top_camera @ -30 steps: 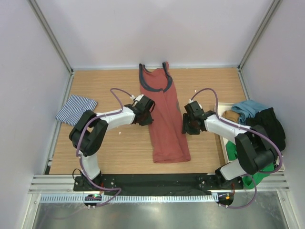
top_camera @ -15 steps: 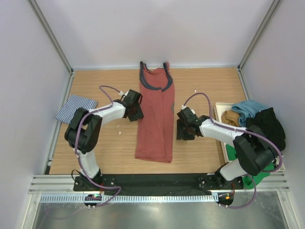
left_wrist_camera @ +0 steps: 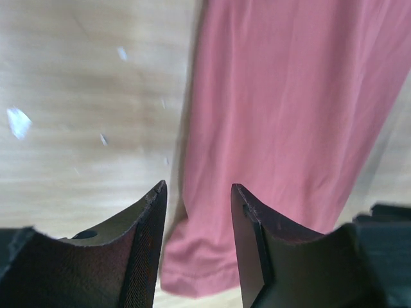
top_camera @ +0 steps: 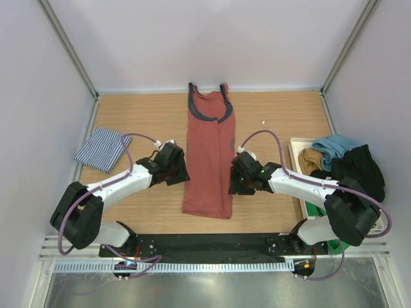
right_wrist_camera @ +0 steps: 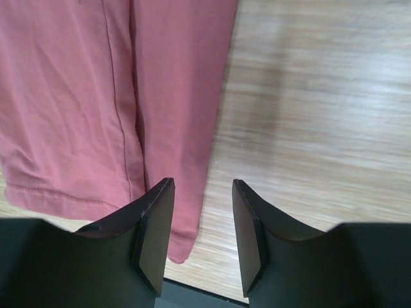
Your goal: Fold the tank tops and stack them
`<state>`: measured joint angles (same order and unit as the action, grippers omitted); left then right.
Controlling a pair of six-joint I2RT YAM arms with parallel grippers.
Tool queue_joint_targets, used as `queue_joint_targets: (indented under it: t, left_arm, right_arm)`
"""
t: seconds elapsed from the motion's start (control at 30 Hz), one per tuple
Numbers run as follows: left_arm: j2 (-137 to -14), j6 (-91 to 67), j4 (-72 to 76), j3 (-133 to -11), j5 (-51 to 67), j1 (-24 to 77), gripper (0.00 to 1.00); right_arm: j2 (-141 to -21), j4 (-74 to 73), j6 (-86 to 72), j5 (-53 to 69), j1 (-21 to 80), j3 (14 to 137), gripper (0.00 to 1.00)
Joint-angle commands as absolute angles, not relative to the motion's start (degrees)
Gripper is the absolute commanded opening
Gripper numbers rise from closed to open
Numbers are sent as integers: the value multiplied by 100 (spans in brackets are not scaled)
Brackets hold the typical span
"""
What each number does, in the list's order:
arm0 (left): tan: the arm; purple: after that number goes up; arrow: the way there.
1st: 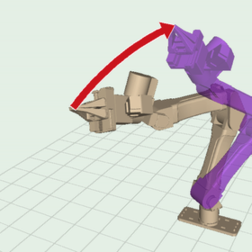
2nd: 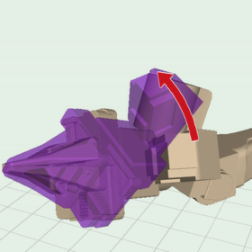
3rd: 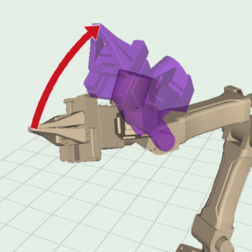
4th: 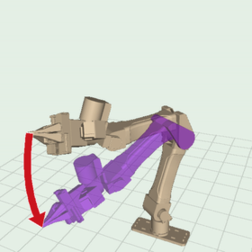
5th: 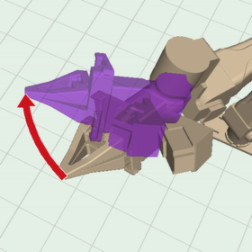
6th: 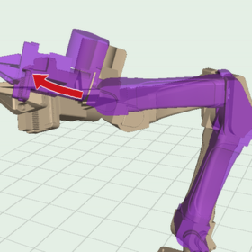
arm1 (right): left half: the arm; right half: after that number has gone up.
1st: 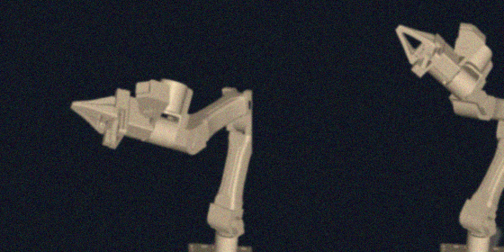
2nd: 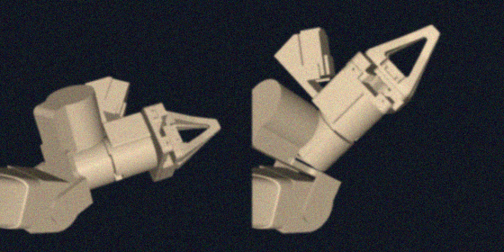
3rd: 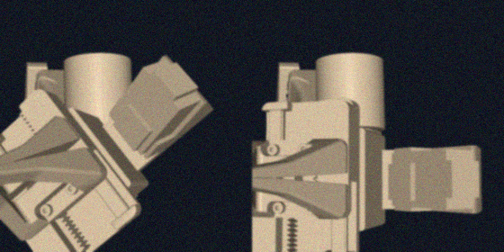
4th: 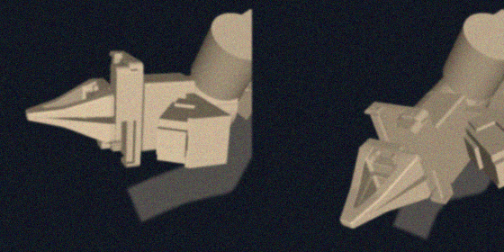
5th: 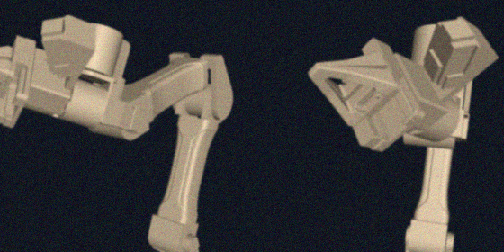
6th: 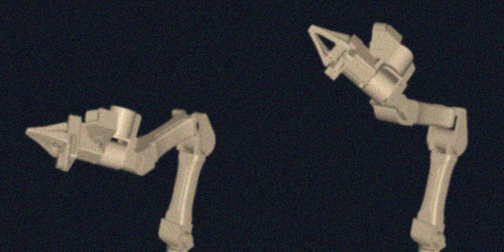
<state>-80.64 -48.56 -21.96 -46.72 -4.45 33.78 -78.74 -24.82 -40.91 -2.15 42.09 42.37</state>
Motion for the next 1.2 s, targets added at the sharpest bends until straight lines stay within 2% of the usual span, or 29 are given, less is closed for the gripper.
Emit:
queue_joint_targets:
  t: [0.0, 0.27, 0.6, 0.67, 0.7, 0.77, 0.8, 0.83, 1.17]
  left_arm:
    - [-7823, -5097, -2347, -4299, -264, 3778, 46]
    - [-7146, -5493, -2408, -3420, -334, 4280, 48]
    - [-6742, -5695, -2496, -3059, -361, 4430, 48]
    - [-6706, -5704, -2496, -3050, -325, 4438, 48]
    - [-6663, -5695, -2487, -3059, -308, 4430, 48]
    - [-6610, -5704, -2514, -3050, -238, 4447, 48]
    - [-6557, -5713, -2531, -3041, -229, 4447, 48]
    - [-6522, -5722, -2549, -3041, -220, 4465, 48]
    - [-6469, -6134, -2488, -3076, -255, 5027, 50]
  right_arm:
    - [-8033, -2539, -4535, -220, 4420, 4377, 47]
    - [-7840, -2707, -5246, -606, 5272, 4114, 46]
    - [-7866, -2830, -6020, -1028, 6020, 3911, 44]
    - [-7901, -2760, -6082, -985, 6108, 3806, 39]
    - [-7910, -2681, -6108, -976, 6126, 3771, 33]
    - [-7937, -2698, -6161, -1002, 6170, 3701, 19]
    - [-7919, -2742, -6179, -1045, 6179, 3674, 7]
    - [-7884, -2768, -6196, -1081, 6179, 3656, 3]
    - [-7717, -2689, -6179, -1081, 6187, 3419, 1]
